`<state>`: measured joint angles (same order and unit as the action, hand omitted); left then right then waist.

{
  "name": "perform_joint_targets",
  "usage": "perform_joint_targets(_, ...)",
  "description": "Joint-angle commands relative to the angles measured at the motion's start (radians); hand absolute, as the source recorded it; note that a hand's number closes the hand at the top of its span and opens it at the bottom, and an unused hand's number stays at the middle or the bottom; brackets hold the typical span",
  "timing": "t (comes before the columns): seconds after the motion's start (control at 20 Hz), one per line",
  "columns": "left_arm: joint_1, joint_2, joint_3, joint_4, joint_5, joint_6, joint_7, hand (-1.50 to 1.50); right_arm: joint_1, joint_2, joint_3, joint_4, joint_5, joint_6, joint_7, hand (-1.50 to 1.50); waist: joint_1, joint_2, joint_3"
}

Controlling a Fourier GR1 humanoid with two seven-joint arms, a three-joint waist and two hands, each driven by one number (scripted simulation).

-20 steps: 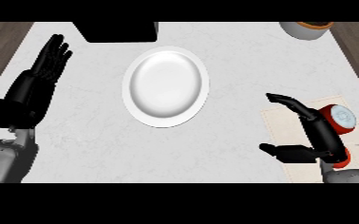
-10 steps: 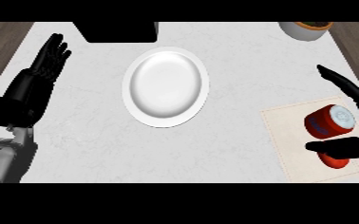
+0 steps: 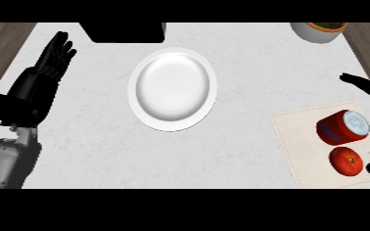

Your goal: Pick the can from the placemat and place it in the plate

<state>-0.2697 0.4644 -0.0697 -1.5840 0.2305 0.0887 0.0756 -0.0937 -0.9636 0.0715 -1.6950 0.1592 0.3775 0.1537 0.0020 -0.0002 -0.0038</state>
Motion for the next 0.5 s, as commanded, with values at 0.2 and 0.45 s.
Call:
perform_joint_targets(0.2,0.054,-0.042,-0.014,-0.034,-0.057,0.002,-0.029,0.0,-0.073,0.02,0.085,-0.026,0.049,0.177,0.24,-1.5,0.008,0.0,0.003)
perform_joint_targets(0.45,-0.018,-0.071,0.018,0.011,-0.06,-0.021,0.012,0.0,-0.114,0.112,0.099,0.138,0.232,0.132,0.14,-1.5,0.005,0.002,0.004)
